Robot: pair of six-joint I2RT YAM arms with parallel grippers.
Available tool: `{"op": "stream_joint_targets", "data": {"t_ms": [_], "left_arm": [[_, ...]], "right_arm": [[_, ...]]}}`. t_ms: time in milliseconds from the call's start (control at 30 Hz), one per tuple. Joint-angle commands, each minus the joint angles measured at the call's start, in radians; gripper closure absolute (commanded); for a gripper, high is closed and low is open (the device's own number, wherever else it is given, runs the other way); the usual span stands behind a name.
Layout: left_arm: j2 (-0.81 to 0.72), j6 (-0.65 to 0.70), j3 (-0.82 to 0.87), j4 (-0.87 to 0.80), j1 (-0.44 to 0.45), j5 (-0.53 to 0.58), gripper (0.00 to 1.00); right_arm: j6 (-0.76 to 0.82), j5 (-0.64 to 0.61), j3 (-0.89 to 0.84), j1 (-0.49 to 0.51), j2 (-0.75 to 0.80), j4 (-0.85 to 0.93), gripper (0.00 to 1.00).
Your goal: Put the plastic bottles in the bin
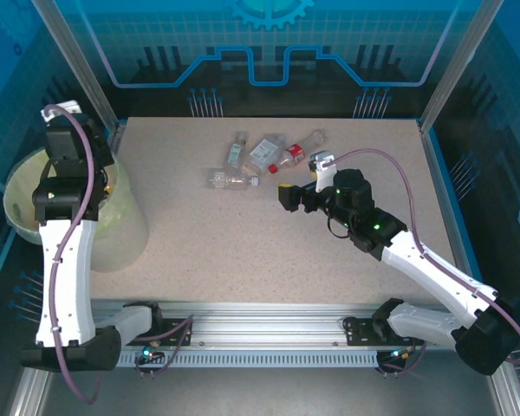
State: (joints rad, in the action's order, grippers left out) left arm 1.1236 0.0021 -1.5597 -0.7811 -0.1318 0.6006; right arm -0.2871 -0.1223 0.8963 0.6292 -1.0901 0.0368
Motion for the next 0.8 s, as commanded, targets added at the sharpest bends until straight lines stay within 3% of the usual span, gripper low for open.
{"op": "stream_joint_targets", "data": {"t_ms": [0,433,767], "left_arm": [[-0.013,0.000,0.036,0.008,-0.066,0.014,0.47],[0.020,-0.030,0.142,-0.028,-0.285,-0.049,0.47],[0.037,-0.118,0.204,-0.016,-0.386,-0.003,0.31]], "right_arm": [[-0.001,-0.016,-0.011,0.011,0.013,-0.002,0.00],[-0.003,-0.001,0.021,0.007,-0.013,-0.008,0.00],[-0.015,0.014,0.038,0.005,-0.033,0.002,0.00]]}}
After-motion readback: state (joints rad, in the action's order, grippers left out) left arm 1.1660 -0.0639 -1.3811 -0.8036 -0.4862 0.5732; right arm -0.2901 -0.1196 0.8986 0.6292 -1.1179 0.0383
